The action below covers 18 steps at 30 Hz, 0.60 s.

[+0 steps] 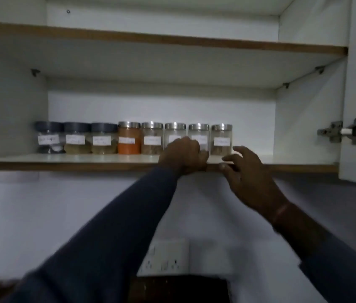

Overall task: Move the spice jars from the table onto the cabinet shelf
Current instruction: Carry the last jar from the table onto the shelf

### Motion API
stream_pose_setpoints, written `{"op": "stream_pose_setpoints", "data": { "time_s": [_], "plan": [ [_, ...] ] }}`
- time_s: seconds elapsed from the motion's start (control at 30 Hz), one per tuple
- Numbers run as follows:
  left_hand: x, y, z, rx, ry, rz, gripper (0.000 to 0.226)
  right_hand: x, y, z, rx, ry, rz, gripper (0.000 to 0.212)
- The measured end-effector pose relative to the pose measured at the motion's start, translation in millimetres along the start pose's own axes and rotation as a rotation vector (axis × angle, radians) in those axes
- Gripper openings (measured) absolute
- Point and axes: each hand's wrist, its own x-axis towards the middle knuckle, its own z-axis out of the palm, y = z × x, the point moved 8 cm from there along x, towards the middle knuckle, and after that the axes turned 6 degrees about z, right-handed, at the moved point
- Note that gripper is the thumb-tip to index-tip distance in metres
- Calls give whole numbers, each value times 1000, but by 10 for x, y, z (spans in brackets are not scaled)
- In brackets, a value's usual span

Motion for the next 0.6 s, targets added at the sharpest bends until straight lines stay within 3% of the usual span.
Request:
{"op": "stream_pose_setpoints", "data": {
  "time_s": [0.07,0.1,0.2,0.27,0.33,0.4,0.5,0.6],
  "plan": [
    [-112,94,-67,-17,6,29,50,-688,86,1,19,-43,44,29],
    [-288,169,-57,-118,39,50,47,-1129,214,104,54,-145,136,33],
    [-1024,371,10,-431,313,133,32,-2296,572,475,241,-402,489,45],
    [-1766,445,481,-584,320,-25,30,-3075,758,739,221,-575,673,53],
    [-2556,526,1162,-701,120,-262,29,-3697,870,945,110,-706,739,59],
    [-3424,699,1892,-721,-198,-448,31,-4211,930,1150,70,-819,767,67],
    [-4511,966,2546,-726,-588,-572,23,-4714,1040,1416,201,-845,894,74],
    [-5008,1081,2709,-782,-753,-643,28,-4874,1210,1623,183,-813,933,82]
  ]
}}
